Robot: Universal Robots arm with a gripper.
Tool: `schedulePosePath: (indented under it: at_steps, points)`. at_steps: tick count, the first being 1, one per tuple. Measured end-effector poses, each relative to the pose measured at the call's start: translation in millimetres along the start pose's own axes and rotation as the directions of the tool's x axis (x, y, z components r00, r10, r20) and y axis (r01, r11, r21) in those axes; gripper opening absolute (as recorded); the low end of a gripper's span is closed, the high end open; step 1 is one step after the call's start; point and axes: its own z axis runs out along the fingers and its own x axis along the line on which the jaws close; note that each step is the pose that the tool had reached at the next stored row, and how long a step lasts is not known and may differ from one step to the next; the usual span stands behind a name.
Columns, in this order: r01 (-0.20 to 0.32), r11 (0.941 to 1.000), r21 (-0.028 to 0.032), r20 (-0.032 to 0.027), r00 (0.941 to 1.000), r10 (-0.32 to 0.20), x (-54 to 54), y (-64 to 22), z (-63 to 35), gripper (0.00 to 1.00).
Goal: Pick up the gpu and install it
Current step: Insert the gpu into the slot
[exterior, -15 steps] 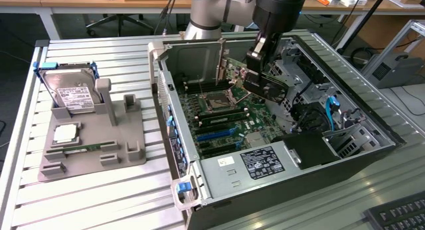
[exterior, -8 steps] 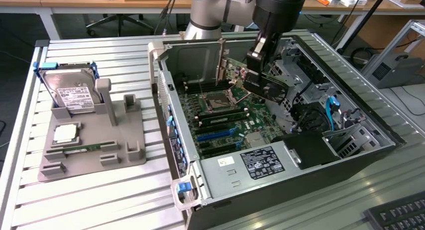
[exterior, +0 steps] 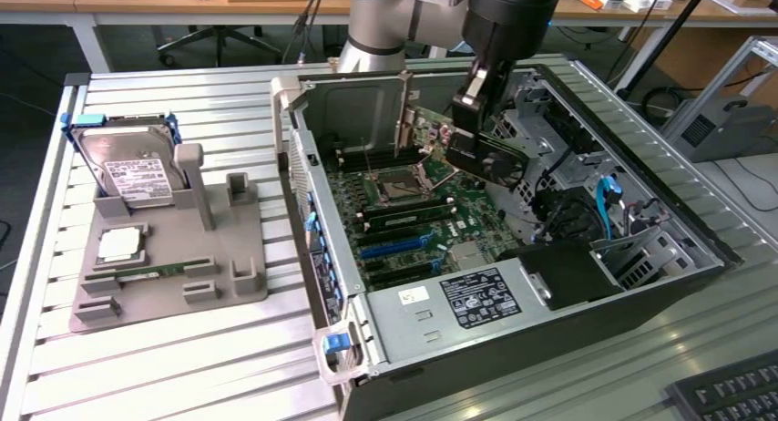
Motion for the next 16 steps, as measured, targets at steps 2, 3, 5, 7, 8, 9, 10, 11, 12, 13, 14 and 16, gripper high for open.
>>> schedulePosePath:
  at_steps: [2,3,5,7,8,9,10,11,12,13,14,16]
  points:
    - [0.007,1.0000,0.0004,0.0000,1.0000,-0.007,0.0,0.0,0.0,0.27]
    - [0.009,1.0000,0.0005,0.0000,1.0000,-0.009,0.0,0.0,0.0,0.27]
    - [0.016,0.9999,0.0008,0.0001,0.9999,-0.016,0.0,0.0,0.0,0.27]
    - [0.023,0.9997,0.0010,0.0003,0.9997,-0.023,0.0,0.0,0.0,0.27]
    - [0.027,0.9996,0.0011,0.0005,0.9996,-0.027,0.0,0.0,0.0,0.27]
    - [0.031,0.9995,0.0012,0.0005,0.9995,-0.031,0.0,0.0,0.0,0.27]
    - [0.034,0.9994,0.0014,0.0005,0.9994,-0.034,0.0,0.0,0.0,0.27]
    - [0.037,0.9993,0.0015,0.0006,0.9993,-0.037,0.0,0.0,0.0,0.27]
    - [0.040,0.9992,0.0016,0.0007,0.9992,-0.040,0.0,0.0,0.0,0.27]
    - [0.043,0.9991,0.0017,0.0008,0.9991,-0.043,0.0,0.0,0.0,0.27]
    - [0.045,0.9990,0.0018,0.0008,0.9990,-0.045,0.0,0.0,0.0,0.27]
    - [0.050,0.9988,0.0019,0.0010,0.9988,-0.050,-0.1,0.0,0.1,0.27]
